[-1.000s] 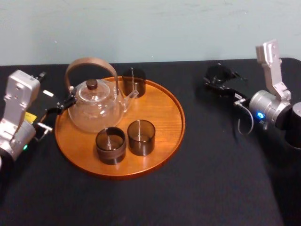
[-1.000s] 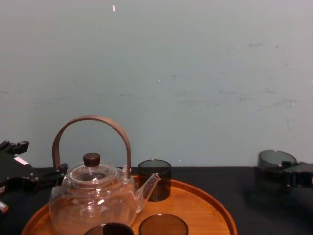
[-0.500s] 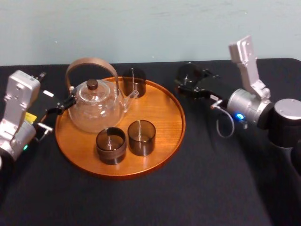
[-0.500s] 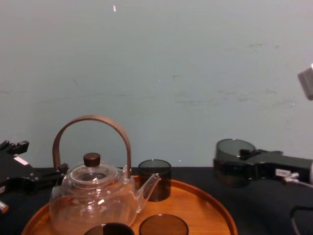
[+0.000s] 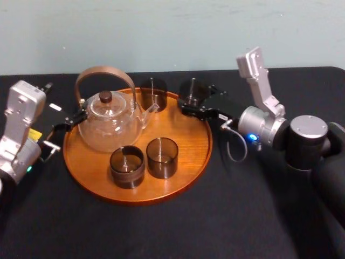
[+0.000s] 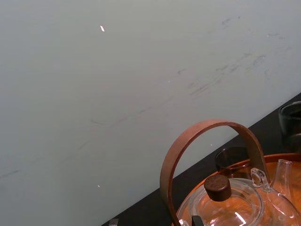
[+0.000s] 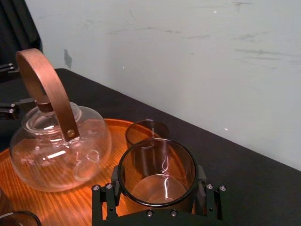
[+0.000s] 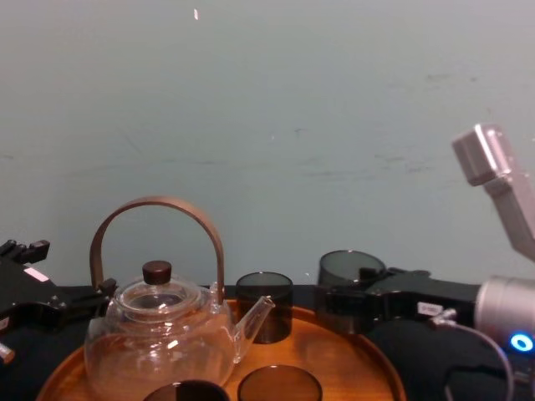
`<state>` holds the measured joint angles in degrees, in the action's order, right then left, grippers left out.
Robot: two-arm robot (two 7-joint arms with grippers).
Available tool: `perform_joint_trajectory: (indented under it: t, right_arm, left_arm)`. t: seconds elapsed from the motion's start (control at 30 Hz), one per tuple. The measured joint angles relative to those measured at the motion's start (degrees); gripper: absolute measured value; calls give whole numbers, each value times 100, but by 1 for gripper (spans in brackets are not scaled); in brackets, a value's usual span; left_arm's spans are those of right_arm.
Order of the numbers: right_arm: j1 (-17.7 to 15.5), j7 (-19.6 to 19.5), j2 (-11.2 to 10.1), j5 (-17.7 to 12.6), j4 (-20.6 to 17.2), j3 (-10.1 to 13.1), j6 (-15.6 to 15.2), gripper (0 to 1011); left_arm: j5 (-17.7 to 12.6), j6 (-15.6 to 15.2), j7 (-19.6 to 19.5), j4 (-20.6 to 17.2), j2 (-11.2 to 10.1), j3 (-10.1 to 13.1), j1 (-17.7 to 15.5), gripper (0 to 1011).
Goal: Pick up the glass from the table and place it on the tray.
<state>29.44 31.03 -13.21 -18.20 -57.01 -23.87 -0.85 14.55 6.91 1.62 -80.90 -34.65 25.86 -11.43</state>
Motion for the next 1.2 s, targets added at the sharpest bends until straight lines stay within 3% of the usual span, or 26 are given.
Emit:
perform_joint_trajectory:
  t: [0.47, 1.2]
  right_arm:
    - [316, 119, 338, -88, 660, -248, 0, 917]
    - [211, 20, 299, -31, 684, -331, -81, 917]
  left_arm:
    - [0, 0, 0, 0, 0, 0, 0, 1010]
    - [0, 0, 0, 0, 0, 0, 0, 1010]
